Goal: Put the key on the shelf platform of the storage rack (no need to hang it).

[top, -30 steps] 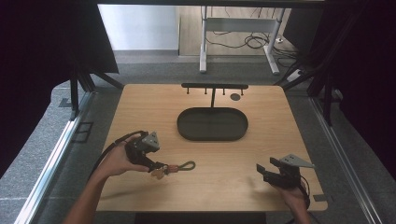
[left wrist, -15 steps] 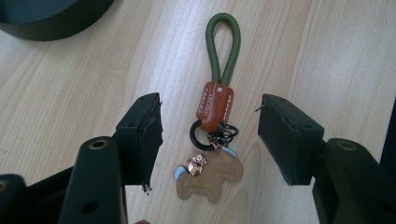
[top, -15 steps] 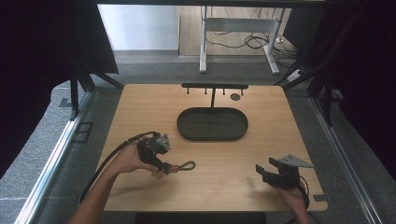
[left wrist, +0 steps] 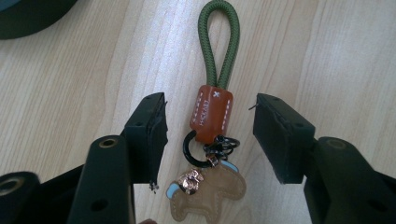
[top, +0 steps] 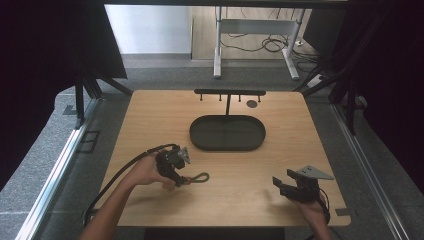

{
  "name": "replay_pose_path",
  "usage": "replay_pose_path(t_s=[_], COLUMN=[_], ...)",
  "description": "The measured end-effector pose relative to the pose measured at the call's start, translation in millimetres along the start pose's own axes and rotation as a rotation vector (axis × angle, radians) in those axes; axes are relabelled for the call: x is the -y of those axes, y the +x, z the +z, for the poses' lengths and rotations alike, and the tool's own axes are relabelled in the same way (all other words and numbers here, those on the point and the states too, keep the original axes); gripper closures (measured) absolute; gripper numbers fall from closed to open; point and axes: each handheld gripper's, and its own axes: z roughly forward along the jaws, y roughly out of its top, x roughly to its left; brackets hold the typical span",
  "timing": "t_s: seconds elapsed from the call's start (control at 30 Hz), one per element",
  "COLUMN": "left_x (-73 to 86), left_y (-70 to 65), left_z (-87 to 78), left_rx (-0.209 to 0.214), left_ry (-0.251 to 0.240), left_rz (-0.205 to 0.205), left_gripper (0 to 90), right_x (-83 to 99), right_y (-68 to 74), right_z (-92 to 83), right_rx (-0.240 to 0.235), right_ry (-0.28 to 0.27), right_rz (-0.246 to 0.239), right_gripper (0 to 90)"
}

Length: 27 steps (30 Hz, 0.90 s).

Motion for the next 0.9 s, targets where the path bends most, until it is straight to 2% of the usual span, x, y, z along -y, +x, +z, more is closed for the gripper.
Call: replay_pose_path(t_s=[0.23, 0.9], left_x=[-2.9, -4.5], left_y=[0.4, 1.7], left_z=[9.2, 24.6], left_rx=[0.01, 0.03], left_ry=[0.032, 0.083], left_rz=[0.009, 0.018], left_gripper=[46.8, 49.7], right_x=[0.3, 0.5], right_y=[-1.1, -0.5], right_z=[-0.4, 0.2], right_rx=[0.003, 0.003], right_ry=[0.001, 0.006], right_rz=[-0.002, -0.001], right_gripper=[31.3, 31.3])
